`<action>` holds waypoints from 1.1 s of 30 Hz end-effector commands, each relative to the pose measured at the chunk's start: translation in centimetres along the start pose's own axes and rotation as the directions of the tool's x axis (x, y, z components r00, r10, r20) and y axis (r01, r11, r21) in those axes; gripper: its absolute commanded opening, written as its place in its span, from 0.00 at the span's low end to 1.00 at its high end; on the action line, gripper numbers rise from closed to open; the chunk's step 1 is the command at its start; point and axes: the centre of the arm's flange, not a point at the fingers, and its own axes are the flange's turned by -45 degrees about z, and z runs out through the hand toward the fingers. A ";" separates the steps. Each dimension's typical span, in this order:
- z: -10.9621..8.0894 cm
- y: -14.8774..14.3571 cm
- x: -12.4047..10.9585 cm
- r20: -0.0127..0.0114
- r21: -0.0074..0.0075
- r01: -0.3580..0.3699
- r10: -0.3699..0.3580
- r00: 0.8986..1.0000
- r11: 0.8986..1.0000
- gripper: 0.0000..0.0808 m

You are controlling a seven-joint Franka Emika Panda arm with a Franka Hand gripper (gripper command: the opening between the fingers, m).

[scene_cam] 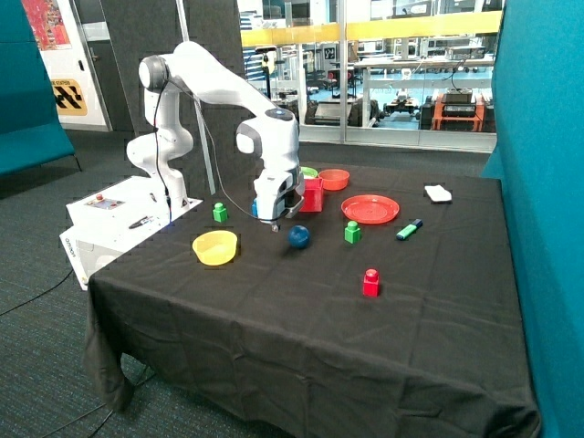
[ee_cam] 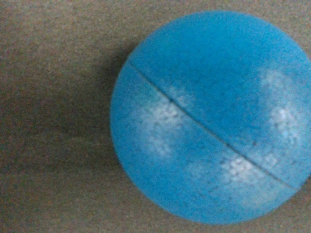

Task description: Put the ball in the red pot

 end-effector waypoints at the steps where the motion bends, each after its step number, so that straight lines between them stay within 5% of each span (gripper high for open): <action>1: 0.6 -0.6 0.1 -0.006 -0.004 0.001 -0.001 1.000 1.000 0.93; 33: 1.2 0.0 2.5 -0.006 -0.004 -0.002 0.002 1.000 1.000 0.90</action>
